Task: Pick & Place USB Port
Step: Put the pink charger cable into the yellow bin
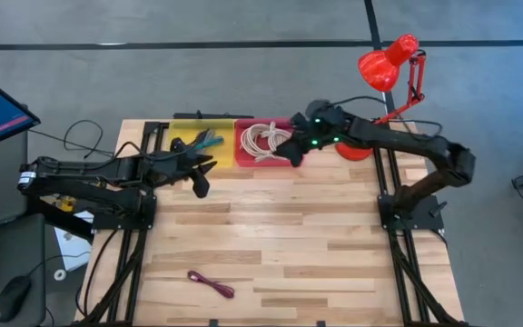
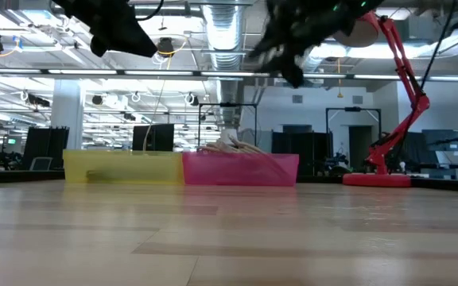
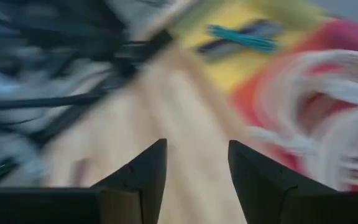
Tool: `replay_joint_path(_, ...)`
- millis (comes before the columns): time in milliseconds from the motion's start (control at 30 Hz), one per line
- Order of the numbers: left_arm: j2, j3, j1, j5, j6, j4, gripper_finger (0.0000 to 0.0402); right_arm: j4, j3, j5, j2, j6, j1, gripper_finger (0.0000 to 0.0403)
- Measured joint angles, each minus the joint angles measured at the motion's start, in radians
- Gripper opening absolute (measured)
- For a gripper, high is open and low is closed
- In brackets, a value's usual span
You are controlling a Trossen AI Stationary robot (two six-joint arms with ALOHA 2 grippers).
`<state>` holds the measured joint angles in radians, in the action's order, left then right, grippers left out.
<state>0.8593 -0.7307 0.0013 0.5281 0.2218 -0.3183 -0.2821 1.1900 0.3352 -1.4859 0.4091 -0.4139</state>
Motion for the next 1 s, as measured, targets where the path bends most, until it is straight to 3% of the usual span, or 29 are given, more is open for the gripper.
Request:
replay_joint_path(133,0.0,0.0,0.0,-0.122,0.0,0.002,0.0097,0.001,0.0,0.145,0.104,0.0,0.037,0.0161)
replay_joint_path(333,0.0,0.0,-0.041,-0.29,0.0,0.005,0.0089,-0.001,0.0,0.117,0.251,-0.027,0.131,0.0141)
replay_joint_path(600,0.0,-0.038,-0.245,-0.299,0.0,0.004,0.0052,-0.009,0.0,0.034,0.398,-0.028,0.212,0.0116)
replay_joint_path(800,0.046,-0.147,-0.373,-0.238,-0.005,-0.026,0.0034,-0.14,0.0,-0.054,0.455,-0.027,0.217,0.0113)
replay_joint_path(1000,0.163,-0.285,-0.444,-0.222,0.003,-0.242,0.0024,-0.215,0.0,-0.106,0.463,-0.026,0.217,0.0113)
